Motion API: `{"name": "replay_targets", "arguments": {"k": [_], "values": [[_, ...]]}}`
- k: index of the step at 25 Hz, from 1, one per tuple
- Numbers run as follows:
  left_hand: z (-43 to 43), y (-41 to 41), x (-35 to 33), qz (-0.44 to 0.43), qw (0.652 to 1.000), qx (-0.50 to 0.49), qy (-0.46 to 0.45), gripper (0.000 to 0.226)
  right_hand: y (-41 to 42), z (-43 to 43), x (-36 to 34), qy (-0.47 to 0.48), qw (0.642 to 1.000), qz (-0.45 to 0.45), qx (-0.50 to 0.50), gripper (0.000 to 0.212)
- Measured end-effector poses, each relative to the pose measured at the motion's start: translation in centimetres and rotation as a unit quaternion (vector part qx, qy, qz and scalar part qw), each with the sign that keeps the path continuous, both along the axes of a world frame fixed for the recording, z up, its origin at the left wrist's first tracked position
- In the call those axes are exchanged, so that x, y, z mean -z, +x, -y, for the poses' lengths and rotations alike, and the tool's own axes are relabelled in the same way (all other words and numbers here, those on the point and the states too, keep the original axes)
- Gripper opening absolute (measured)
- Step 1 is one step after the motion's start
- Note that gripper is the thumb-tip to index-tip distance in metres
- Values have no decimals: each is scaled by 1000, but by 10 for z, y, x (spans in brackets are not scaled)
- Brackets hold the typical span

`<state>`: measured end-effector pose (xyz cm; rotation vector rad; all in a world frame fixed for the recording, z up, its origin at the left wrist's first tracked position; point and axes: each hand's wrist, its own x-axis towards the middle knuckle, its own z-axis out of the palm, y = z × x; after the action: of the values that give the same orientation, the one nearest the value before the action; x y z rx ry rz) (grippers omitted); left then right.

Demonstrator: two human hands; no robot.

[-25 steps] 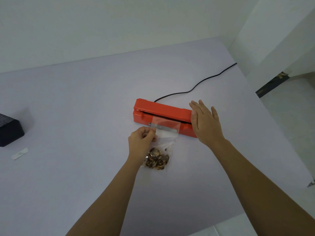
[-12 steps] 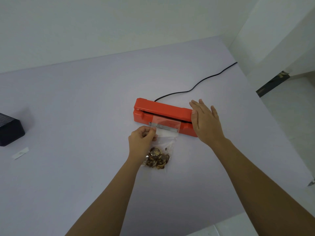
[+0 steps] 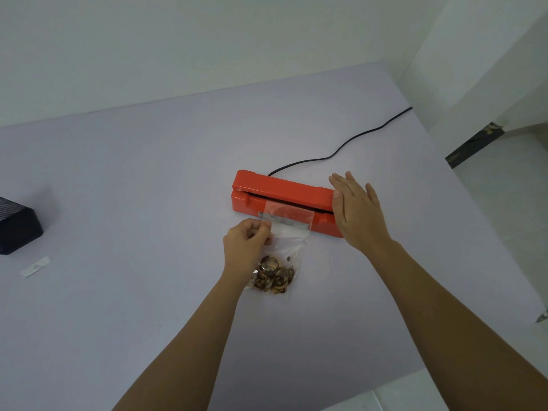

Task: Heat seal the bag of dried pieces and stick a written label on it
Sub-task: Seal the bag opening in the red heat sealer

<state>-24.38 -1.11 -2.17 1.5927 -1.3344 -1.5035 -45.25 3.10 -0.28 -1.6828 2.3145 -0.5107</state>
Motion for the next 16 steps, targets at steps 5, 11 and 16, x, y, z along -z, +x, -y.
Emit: {"name": "replay_targets", "arguments": {"k": [5, 11, 16], "values": [[0, 0, 0, 0, 1000, 4, 3, 16, -1, -1, -7, 11, 1000, -7, -11, 54], [2, 1, 0, -6, 1000, 4, 5, 16, -2, -4, -44, -192, 946, 258, 42, 49], [2, -1, 0, -2, 1000, 7, 2, 17, -14, -21, -47, -176, 934, 306, 47, 72]]}}
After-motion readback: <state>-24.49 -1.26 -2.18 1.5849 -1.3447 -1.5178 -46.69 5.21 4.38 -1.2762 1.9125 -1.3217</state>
